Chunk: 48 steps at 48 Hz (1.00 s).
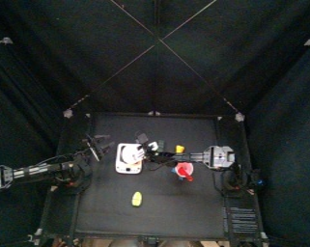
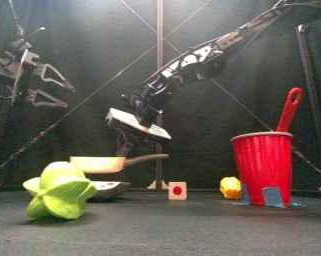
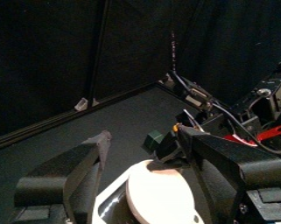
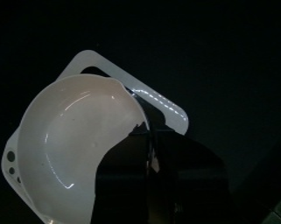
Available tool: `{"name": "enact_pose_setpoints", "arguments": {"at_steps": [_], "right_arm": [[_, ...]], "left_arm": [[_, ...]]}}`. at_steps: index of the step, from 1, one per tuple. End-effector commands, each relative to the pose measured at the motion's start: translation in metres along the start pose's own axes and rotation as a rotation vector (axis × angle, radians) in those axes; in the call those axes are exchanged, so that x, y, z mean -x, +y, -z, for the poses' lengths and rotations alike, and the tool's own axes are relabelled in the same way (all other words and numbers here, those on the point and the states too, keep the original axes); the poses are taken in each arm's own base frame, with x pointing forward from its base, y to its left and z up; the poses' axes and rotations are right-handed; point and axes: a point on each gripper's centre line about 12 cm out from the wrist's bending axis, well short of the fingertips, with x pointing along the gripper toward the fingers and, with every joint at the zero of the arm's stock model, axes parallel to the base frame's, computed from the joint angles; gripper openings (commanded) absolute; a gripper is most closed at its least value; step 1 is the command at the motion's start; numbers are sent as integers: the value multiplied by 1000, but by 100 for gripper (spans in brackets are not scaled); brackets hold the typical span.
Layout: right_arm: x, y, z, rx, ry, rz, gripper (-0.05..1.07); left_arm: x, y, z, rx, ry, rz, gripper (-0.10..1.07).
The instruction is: Place pan to right of starfruit
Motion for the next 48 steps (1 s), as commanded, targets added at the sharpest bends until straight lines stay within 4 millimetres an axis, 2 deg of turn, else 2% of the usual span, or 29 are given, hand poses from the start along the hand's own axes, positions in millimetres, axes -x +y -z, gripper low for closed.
{"name": "enact_pose_setpoints", "arguments": {"at_steps": [1,8,16,26,31,40,48], "right_arm": [[21,7,-23,-29,-44,-38,43],[24,11,-19,-30,-37,-47,43],[42,25,-13,-14,-35,-81,43],[85,48,8,40,-23,-131,43],[107,53,19,61,-17,-134,43],[146,61,49,114,11,-134,43],[177,62,87,165,69,-124,43]], "left_arm": [[-2,-1,-4,-2,-12,1,96],[-2,-1,-4,-2,-12,1,96],[-2,-1,-5,-3,-13,0,96],[-2,-1,-4,-1,-12,1,96],[-2,-2,-4,-1,-12,2,96],[-2,-2,-4,-1,-11,4,96],[-2,-2,-4,1,-11,4,96]]}}
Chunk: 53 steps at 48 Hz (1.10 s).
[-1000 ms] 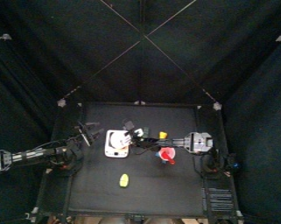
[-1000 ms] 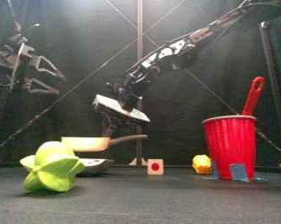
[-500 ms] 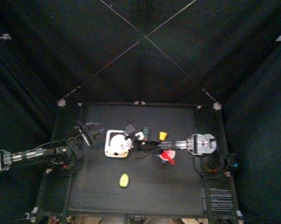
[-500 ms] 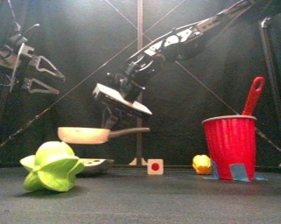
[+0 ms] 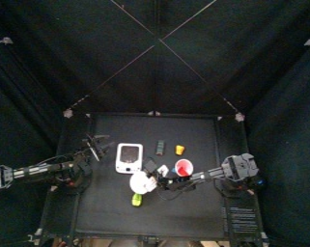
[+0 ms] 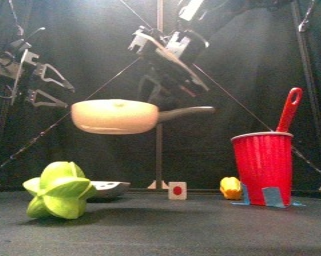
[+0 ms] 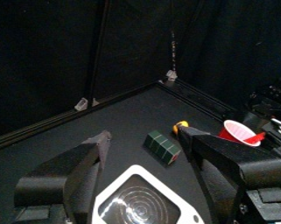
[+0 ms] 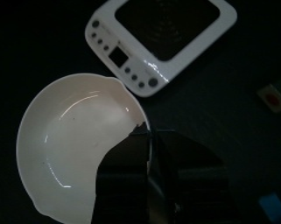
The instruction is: Place pan to right of starfruit
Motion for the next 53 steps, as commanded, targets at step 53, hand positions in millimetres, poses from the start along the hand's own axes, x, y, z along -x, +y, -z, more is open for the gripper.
{"name": "enact_pose_setpoints", "arguments": {"at_steps": [53], "right_arm": [[70,-11,132,123,270,46,44]], "left_arm": [[-2,-1,-5,17,-12,-5,96]]}}
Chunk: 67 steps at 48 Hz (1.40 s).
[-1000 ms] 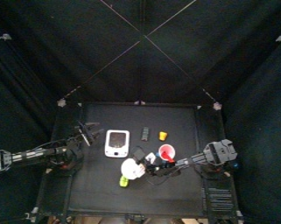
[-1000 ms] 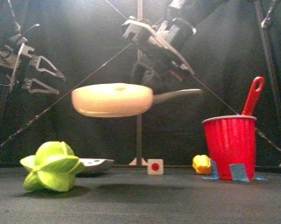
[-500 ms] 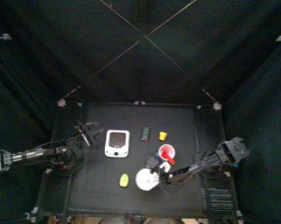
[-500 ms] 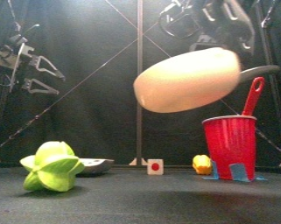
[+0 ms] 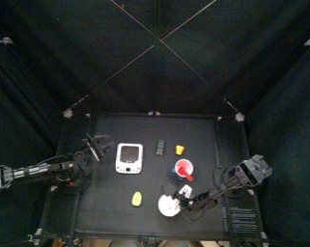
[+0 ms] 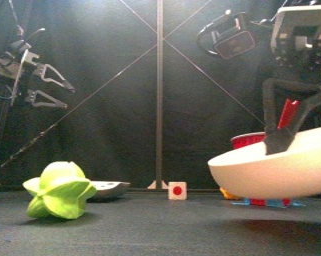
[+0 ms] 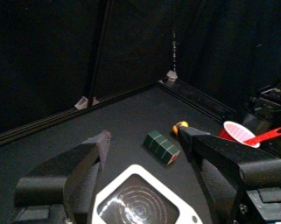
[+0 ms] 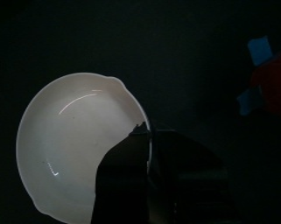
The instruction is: Place pan to right of starfruit
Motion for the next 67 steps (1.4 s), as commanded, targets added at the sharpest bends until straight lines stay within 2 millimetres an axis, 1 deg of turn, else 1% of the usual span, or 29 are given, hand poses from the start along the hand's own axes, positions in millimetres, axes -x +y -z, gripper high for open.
{"name": "enact_pose_setpoints", "arguments": {"at_steps": [1,9,21,24,29,50,67], "right_arm": [[4,0,-4,-11,-8,-19,45],[-1,-4,-7,-26,0,-5,49],[-13,-8,-9,-57,35,18,66],[-14,-10,-10,-64,39,26,68],[-13,-10,-10,-67,40,33,68],[-3,-7,-23,-67,5,37,68],[-1,-5,-23,-65,3,31,68]], "left_arm": [[-2,-1,-5,1,-14,-1,96],[-2,-1,-4,1,-12,0,96],[-2,-1,-4,-1,-12,0,96],[-2,-1,-4,1,-12,0,96],[-2,-1,-5,1,-12,-1,96],[-2,-1,-4,2,-12,-2,96],[-2,-1,-5,1,-12,-1,96]]}}
